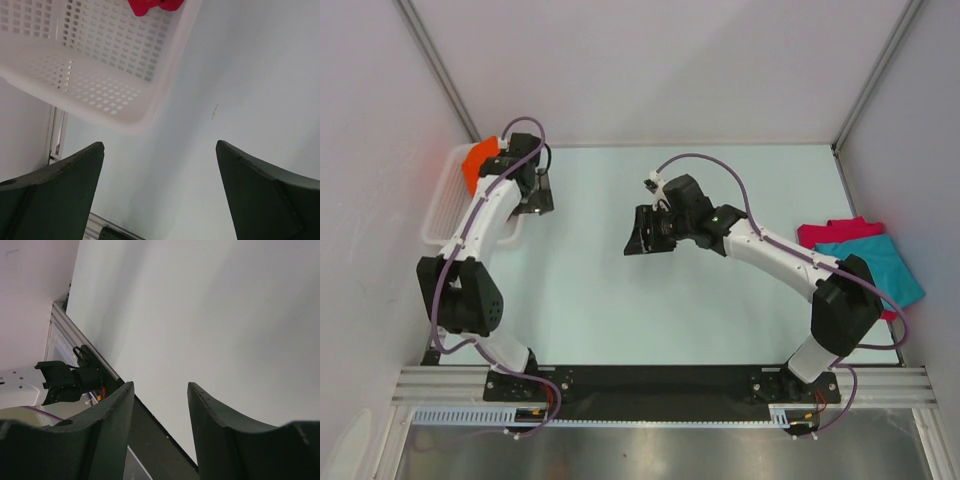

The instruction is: Fold and stack the t-shirts

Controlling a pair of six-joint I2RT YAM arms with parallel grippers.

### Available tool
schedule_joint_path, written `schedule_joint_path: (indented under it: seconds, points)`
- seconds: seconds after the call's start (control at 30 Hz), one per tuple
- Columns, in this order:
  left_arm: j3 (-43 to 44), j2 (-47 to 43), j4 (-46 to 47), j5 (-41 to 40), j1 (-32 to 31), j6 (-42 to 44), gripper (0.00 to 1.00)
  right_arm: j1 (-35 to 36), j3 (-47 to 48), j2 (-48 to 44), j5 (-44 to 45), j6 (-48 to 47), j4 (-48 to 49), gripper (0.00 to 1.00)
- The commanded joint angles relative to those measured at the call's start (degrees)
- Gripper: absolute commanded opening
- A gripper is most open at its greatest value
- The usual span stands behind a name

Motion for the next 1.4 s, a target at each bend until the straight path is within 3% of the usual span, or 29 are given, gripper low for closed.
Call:
schedule_joint_path:
  seconds: [0.0,0.47,0.8,0.93,1.1,1.13,1.17,1.2,1.23,1.37]
  points:
    - [5.7,2.6,1.0,-1.6,2.8,4.0,1.0,-0.1,-0.6,-2.7,-2.2,-0.6,-0.8,0.53]
    - [8.6,12.7,4.6,5.7,4.6,3.9,1.0,-0.6,-11.3,-9.6,-0.4,0.7,2.3,0.53]
    - [12.2,18.0,3.6,1.7,4.6,3.8,1.0,-2.7,-11.7,-12.7,3.2,-2.3,-1.7,0.53]
    - [11.2,18.9,0.2,2.6,8.1,-0.3,0.98,-3.5,-11.6,-14.1,4.0,-2.9,-2.8,0.52]
    - [3.5,17.3,1.2,4.6,9.4,-3.9,0.79,-4.3,-11.8,-16.6,5.1,-3.5,-4.1,0.52]
    - [0.9,16.4,1.7,5.0,9.5,-4.2,0.67,-4.6,-11.7,-16.9,5.1,-3.7,-4.2,0.52]
    - [-0.4,15.9,2.2,5.8,9.7,-4.5,0.47,-4.7,-11.7,-17.1,5.2,-4.0,-4.5,0.52]
    - [-1.7,15.1,3.3,6.7,9.8,-5.5,0.07,-4.9,-11.7,-17.4,5.6,-4.0,-4.9,0.52]
    - [-3.8,13.6,3.6,6.6,9.8,-6.2,0.0,-4.9,-11.6,-17.9,5.7,-4.2,-5.1,0.51]
    - [-8.4,8.9,4.8,8.9,9.6,-7.3,0.0,-5.1,-11.8,-19.8,6.1,-4.4,-6.0,0.51]
